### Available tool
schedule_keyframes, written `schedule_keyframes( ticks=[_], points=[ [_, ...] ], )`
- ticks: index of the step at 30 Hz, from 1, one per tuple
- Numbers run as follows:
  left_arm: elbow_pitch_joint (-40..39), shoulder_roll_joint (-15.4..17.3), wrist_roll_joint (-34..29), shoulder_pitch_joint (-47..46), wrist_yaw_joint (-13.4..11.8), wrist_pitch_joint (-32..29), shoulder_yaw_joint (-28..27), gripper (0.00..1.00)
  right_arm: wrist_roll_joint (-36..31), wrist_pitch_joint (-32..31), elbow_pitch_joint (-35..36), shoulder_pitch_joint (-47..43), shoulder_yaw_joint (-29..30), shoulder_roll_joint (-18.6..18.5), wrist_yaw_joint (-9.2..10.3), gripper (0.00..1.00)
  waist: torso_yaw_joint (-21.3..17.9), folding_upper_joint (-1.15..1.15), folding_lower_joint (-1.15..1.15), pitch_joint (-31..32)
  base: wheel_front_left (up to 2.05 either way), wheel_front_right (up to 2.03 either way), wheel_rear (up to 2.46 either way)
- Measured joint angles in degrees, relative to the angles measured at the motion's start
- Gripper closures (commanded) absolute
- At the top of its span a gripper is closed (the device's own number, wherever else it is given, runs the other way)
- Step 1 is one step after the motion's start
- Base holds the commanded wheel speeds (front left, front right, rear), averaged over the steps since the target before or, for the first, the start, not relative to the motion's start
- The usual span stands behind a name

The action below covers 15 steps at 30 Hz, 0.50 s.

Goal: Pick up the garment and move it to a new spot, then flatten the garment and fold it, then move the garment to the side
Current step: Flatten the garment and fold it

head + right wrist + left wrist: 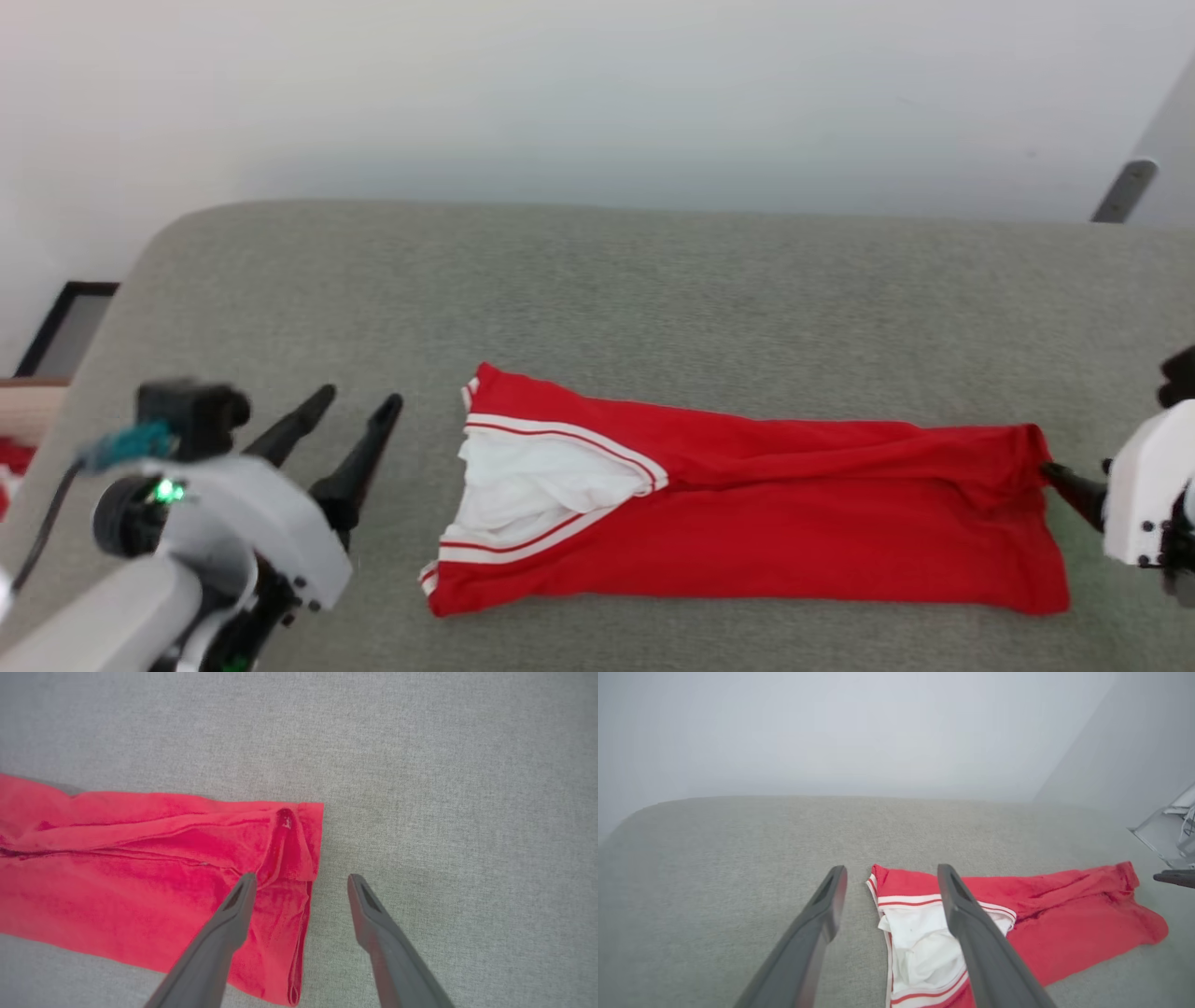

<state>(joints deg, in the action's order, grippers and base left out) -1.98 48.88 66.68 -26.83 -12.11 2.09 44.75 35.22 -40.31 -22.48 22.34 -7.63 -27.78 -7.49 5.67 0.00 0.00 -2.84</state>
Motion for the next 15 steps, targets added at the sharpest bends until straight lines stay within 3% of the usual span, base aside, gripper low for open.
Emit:
schedule_keyframes(
  ticks=[4, 8, 11, 15],
  points=[
    [-0.25, 0.0, -2.9, 3.6, -1.19, 8.21, -1.15, 0.0, -1.23, -0.07, -3.0, -0.46, 3.19, 0.57, 0.0, 0.0, 1.85, 0.0, 0.0, 0.1, 0.0, 0.0, 0.0],
    [1.18, -1.53, -5.58, 6.45, -2.25, 12.24, -3.77, 0.0, -2.57, -0.68, -6.49, -0.52, 5.05, 0.62, 0.0, 0.0, 3.75, 0.0, 0.0, -0.15, 0.0, 0.0, 0.0],
    [2.8, -4.55, -7.26, 9.22, -2.94, 12.87, -8.71, 0.0, -3.39, -1.68, -9.1, 0.12, 5.79, 0.82, 0.0, 0.0, 4.99, 0.0, 0.0, -0.62, 0.0, 0.0, 0.0],
    [2.78, -10.63, -14.99, 13.58, -1.98, 13.04, -17.81, 0.0, -3.64, -3.14, -11.92, 1.58, 5.92, 1.41, 0.0, 0.0, 6.42, 0.0, 0.0, -1.53, 0.0, 0.0, 0.0]
  ],
)
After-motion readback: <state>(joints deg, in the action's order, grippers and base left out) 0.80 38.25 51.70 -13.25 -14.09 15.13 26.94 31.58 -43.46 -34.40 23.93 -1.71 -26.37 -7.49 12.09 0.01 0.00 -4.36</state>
